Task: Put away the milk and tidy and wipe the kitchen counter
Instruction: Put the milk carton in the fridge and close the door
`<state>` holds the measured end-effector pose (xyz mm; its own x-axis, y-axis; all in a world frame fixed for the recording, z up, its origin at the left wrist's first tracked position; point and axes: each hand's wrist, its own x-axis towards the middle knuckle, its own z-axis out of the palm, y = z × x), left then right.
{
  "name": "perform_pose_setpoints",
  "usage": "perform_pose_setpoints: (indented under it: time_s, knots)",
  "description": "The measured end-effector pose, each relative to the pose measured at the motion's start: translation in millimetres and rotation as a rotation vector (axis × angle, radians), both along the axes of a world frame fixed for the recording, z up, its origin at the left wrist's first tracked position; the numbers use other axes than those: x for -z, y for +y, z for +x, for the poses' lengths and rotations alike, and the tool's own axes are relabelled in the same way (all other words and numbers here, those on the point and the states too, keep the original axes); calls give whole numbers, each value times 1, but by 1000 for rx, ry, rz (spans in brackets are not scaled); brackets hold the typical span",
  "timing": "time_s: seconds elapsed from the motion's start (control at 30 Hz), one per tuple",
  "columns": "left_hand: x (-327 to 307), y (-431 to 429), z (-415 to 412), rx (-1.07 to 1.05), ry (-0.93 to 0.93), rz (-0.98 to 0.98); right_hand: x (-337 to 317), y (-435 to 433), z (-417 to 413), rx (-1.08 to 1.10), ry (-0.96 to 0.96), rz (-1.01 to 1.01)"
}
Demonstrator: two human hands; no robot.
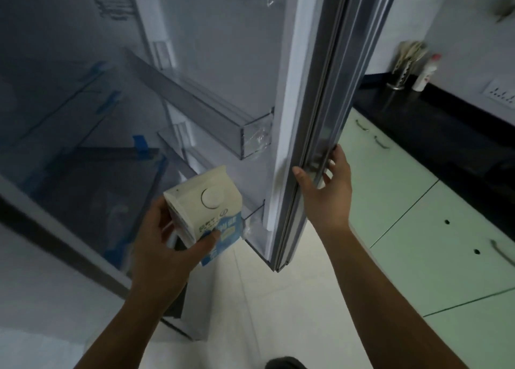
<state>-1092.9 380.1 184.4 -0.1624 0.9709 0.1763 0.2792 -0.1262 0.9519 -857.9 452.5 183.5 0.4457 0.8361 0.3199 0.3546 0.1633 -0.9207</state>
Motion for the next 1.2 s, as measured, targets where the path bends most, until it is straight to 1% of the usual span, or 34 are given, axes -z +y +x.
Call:
perform_pose_setpoints:
  time_s: [0.23, 0.43, 0.57, 0.7, 0.77, 0.87, 0.93, 1.0, 1.2]
  knots:
    - [-11, 40, 66, 35, -107, 14, 1, 45, 59, -44, -62, -8]
    - [-11, 71, 93, 35, -98, 39, -8, 72, 85, -16, -105, 28]
    - [-11, 87, 98, 46, -76, 50, -21, 78, 93, -52, -214, 70]
    - [-12, 103, 95, 30, -109, 65, -43, 82, 95, -80, -335, 227]
    - [-13, 109, 92, 18, -97, 85, -55, 87, 89, -118, -413, 278]
    - [-15, 116, 84, -5, -68, 119, -68, 103, 77, -235, -553, 309]
    - [-16, 122, 78, -20, -41, 126, -73, 117, 73, -263, -658, 320]
    - [-17, 130, 73, -20, -27, 120, -74, 133, 75, -238, -713, 317]
    - [-25, 180, 68, -15, -36, 94, -66, 173, 96, -127, -747, 373]
